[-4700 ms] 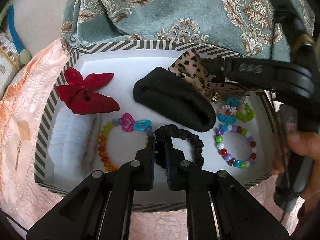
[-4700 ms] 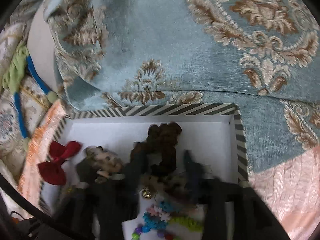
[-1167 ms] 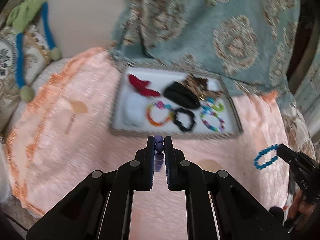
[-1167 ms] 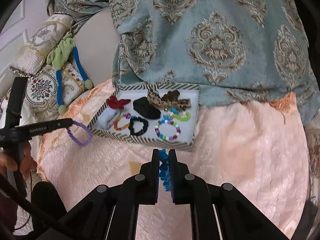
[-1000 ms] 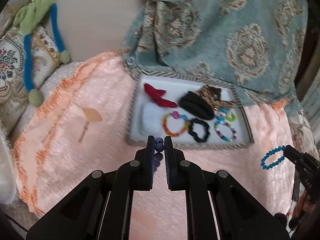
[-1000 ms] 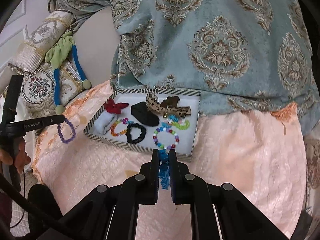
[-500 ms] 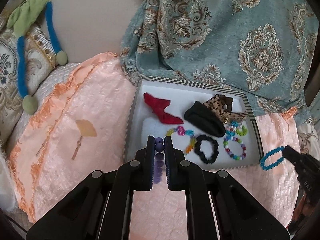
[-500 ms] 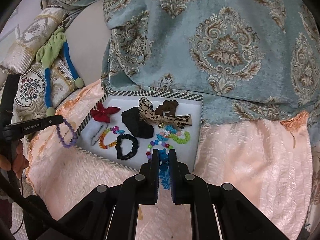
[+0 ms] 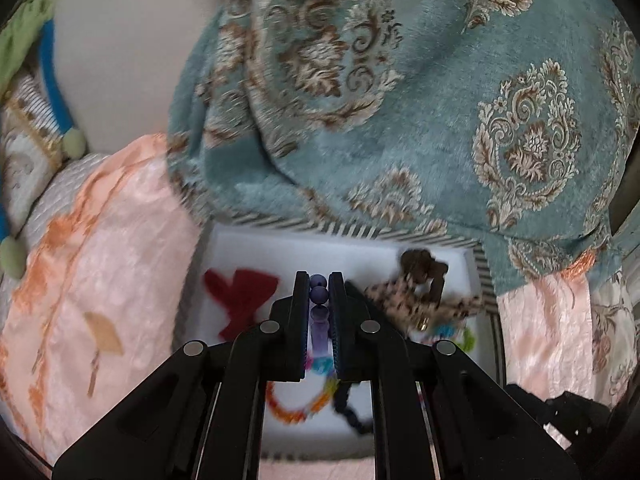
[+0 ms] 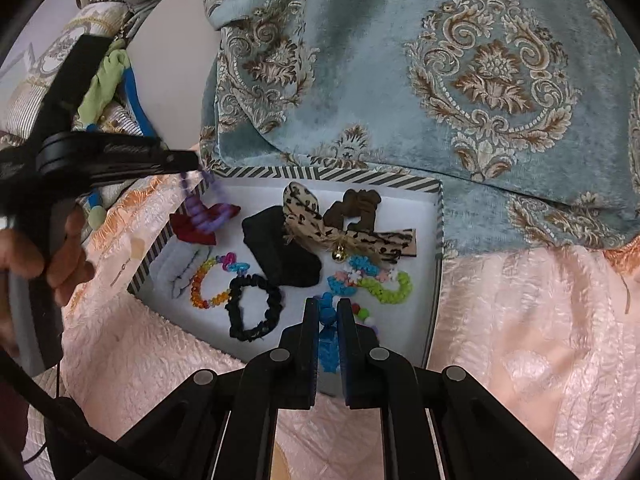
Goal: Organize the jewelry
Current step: 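Lower the purple bracelet into the tray with the left gripper while the right releases the blue bracelet there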
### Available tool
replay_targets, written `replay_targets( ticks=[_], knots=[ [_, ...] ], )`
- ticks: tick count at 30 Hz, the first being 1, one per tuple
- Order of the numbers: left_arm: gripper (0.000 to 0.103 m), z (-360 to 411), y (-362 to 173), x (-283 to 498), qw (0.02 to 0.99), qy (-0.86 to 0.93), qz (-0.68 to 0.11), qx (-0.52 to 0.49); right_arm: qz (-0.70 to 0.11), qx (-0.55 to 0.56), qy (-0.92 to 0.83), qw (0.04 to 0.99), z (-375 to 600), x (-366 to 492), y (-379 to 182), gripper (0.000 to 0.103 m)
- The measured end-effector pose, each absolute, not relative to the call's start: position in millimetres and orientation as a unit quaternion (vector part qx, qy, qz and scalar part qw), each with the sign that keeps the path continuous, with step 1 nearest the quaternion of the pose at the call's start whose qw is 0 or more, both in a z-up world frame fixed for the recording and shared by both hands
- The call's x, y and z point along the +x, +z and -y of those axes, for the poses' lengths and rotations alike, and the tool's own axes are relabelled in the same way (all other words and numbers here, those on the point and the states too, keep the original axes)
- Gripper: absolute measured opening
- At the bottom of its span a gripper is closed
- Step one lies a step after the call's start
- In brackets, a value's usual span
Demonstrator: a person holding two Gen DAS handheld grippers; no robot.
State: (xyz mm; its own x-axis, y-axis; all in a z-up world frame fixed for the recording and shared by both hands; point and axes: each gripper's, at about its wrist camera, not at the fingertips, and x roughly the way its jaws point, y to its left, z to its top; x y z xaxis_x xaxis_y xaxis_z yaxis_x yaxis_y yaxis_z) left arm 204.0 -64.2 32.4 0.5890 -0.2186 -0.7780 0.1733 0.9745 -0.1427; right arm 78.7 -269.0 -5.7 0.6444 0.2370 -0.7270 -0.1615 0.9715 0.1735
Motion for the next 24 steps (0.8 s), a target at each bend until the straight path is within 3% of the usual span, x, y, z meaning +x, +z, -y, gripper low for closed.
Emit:
replay_targets(
  ticks=[13, 24],
  knots=[
    [0.008, 52, -50, 252, 0.866, -0.047, -0.497, -0.012, -0.425, 0.068, 0.128, 0.894, 278, 97, -18, 0.008],
    [0.008, 48, -60, 238, 0.874, -0.033, -0.485, 0.015, -0.451, 0.017, 0.062, 0.89, 280, 118, -51, 0.008]
  ],
)
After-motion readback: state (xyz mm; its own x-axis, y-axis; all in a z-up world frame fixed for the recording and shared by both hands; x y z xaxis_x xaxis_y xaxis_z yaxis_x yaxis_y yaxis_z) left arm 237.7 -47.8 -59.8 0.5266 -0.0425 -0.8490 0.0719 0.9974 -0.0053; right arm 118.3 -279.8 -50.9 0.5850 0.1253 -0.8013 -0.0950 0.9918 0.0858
